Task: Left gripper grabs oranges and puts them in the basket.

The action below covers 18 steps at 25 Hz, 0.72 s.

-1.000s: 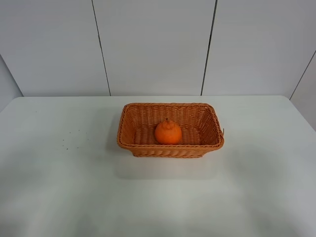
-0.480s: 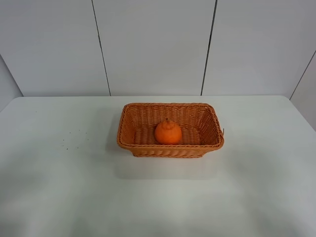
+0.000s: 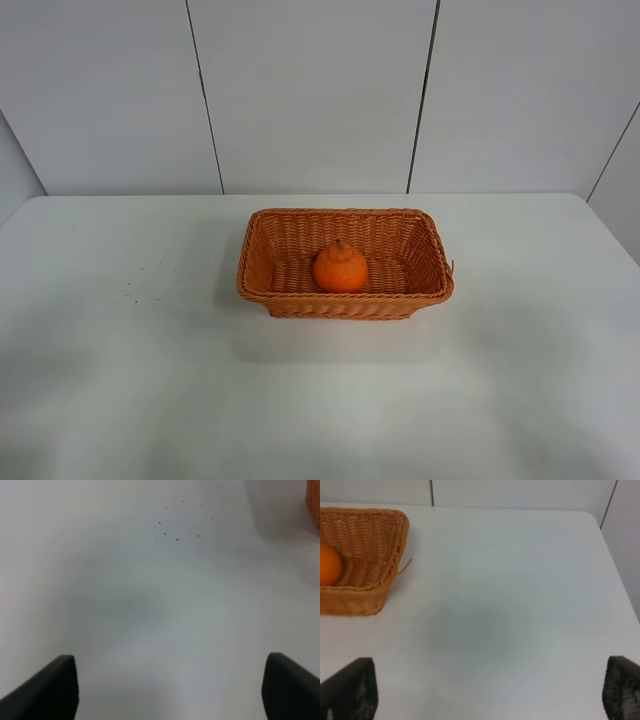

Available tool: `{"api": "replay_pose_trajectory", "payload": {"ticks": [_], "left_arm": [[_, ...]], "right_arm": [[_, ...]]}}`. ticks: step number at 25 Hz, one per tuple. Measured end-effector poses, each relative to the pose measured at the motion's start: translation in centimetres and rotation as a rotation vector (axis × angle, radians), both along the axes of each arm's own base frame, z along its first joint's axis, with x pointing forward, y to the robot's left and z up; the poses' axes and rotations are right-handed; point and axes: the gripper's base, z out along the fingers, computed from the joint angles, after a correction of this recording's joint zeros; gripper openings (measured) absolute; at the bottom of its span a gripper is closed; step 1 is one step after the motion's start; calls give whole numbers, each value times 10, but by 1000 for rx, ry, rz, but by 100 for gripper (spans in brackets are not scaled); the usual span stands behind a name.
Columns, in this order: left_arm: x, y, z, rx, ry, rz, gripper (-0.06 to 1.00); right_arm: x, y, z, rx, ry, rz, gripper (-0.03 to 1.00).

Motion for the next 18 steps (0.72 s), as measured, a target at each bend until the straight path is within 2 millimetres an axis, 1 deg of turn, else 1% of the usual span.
{"api": "replay_pose_trajectory", "payload": {"ticks": [18], "left_arm": [[0,0,0,0,0,0,85]], "right_arm": [[0,0,0,0,0,0,69]]}}
